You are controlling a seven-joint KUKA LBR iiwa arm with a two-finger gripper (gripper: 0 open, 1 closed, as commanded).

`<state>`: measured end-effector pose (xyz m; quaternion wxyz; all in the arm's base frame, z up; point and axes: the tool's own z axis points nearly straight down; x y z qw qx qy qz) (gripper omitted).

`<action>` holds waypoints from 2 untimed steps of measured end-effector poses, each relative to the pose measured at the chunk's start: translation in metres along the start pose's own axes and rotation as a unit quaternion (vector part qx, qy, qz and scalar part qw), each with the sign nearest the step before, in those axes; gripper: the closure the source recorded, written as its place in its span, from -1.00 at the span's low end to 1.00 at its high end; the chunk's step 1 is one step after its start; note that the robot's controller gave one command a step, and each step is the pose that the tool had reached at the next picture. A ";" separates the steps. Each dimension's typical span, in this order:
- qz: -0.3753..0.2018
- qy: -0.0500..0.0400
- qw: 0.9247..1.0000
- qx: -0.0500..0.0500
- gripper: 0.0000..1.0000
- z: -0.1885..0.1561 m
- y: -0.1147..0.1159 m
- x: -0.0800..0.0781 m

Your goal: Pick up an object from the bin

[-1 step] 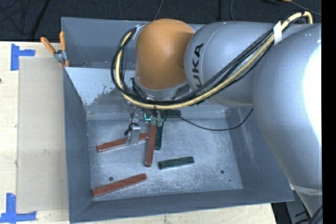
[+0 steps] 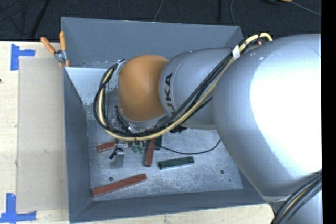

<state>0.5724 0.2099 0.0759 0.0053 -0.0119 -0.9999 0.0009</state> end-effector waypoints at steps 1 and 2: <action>0.003 -0.004 1.000 -0.001 1.00 -0.005 -0.002 -0.003; 0.002 -0.009 1.000 -0.002 1.00 -0.134 -0.012 0.027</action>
Offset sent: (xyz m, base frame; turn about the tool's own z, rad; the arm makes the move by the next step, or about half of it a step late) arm 0.0000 0.0000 0.0000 0.0000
